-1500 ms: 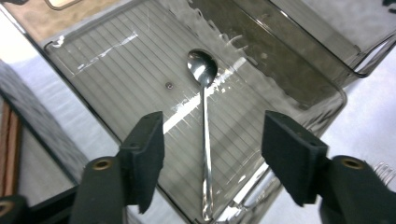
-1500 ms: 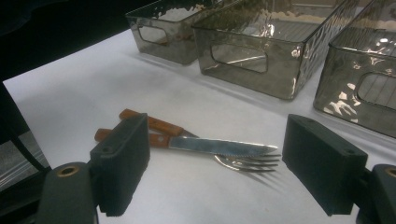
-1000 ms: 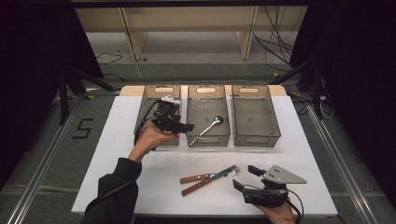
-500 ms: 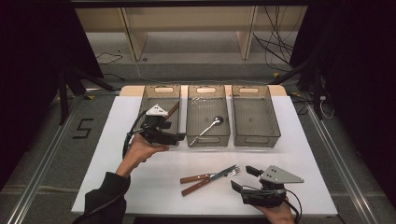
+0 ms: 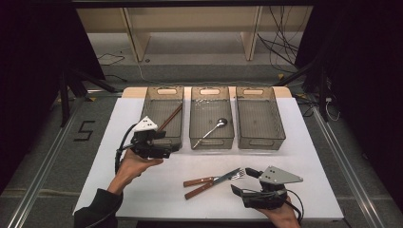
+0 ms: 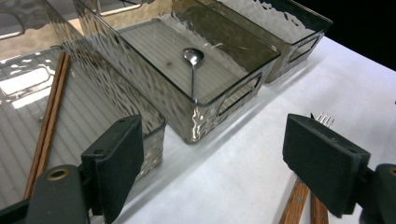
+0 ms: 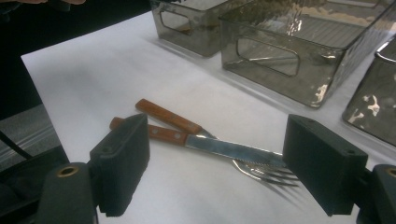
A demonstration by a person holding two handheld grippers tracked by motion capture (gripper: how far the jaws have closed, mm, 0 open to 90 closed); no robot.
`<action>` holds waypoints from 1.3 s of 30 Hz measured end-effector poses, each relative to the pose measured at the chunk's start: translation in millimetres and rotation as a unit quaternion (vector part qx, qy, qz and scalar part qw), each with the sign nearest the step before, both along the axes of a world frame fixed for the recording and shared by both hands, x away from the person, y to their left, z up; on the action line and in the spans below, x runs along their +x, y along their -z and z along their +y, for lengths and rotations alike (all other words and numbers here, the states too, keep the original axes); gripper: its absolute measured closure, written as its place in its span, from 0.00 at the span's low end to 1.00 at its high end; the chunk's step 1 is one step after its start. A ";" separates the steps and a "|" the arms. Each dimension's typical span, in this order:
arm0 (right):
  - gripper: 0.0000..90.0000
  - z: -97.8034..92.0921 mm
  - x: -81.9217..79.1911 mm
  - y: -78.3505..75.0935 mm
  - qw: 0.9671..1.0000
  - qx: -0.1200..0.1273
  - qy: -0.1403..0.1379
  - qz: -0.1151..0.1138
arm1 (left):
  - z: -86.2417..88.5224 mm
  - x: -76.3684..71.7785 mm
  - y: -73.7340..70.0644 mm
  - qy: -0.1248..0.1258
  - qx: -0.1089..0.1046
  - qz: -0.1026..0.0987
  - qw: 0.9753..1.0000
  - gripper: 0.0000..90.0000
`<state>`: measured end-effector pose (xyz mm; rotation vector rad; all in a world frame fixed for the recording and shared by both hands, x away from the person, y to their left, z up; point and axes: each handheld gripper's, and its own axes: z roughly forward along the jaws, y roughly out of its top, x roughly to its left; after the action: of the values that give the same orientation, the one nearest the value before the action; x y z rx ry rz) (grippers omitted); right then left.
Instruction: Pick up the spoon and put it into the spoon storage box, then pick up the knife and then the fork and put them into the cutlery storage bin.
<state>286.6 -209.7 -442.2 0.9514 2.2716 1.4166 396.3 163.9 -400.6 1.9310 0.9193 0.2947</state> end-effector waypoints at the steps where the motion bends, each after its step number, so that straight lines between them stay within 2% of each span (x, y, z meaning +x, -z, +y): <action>1: 0.26 1.4 0.8 -0.6 1.000 -0.001 -0.004 0.001 | 1.7 -1.9 1.4 0.001 0.004 0.000 1.000 0.22; 3: 0.26 4.6 2.3 -1.5 1.000 -0.006 -0.010 -0.001 | 6.4 -8.2 5.1 -0.004 -0.005 -0.004 1.000 0.22; 10: 0.26 16.5 9.3 -1.9 0.999 -0.027 -0.035 0.002 | 17.2 -21.2 13.0 -0.007 -0.011 -0.013 1.000 0.21; 16: 0.26 24.5 12.5 -0.7 0.998 -0.040 -0.052 0.010 | 25.7 -27.8 21.7 -0.015 -0.019 -0.012 1.000 0.21; 19: 0.26 29.1 13.3 -1.3 0.997 -0.047 -0.062 0.009 | 29.1 -33.9 28.5 -0.014 -0.027 -0.016 0.999 0.21; 22: 0.26 34.1 13.6 -2.5 0.996 -0.057 -0.073 0.009 | 30.8 -36.8 31.6 -0.013 -0.020 -0.023 0.999 0.21; 26: 0.26 41.3 16.1 -2.0 0.994 -0.063 -0.084 0.011 | 34.7 -43.0 37.1 -0.024 -0.030 -0.023 0.999 0.20; 29: 0.26 47.2 18.1 -0.5 0.993 -0.070 -0.092 0.013 | 35.7 -45.3 38.1 -0.023 -0.022 -0.026 0.999 0.20; 33: 0.26 52.5 19.0 2.1 0.992 -0.077 -0.098 0.016 | 36.0 -47.1 39.4 -0.024 -0.022 -0.027 0.999 0.20; 34: 0.26 53.1 19.1 2.4 0.992 -0.079 -0.099 0.016 | 35.7 -48.2 39.9 -0.021 -0.013 -0.030 0.999 0.20; 36: 0.26 54.1 19.0 2.7 0.992 -0.081 -0.100 0.016 | 35.8 -48.8 39.9 -0.020 -0.009 -0.030 0.999 0.20; 39: 0.26 55.4 18.8 3.1 0.991 -0.085 -0.100 0.017 | 35.4 -51.0 39.8 -0.019 -0.010 -0.032 0.999 0.19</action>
<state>305.4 -154.3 -445.2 0.7186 2.5260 1.2646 345.3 199.3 -440.5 1.8757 0.9149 0.3660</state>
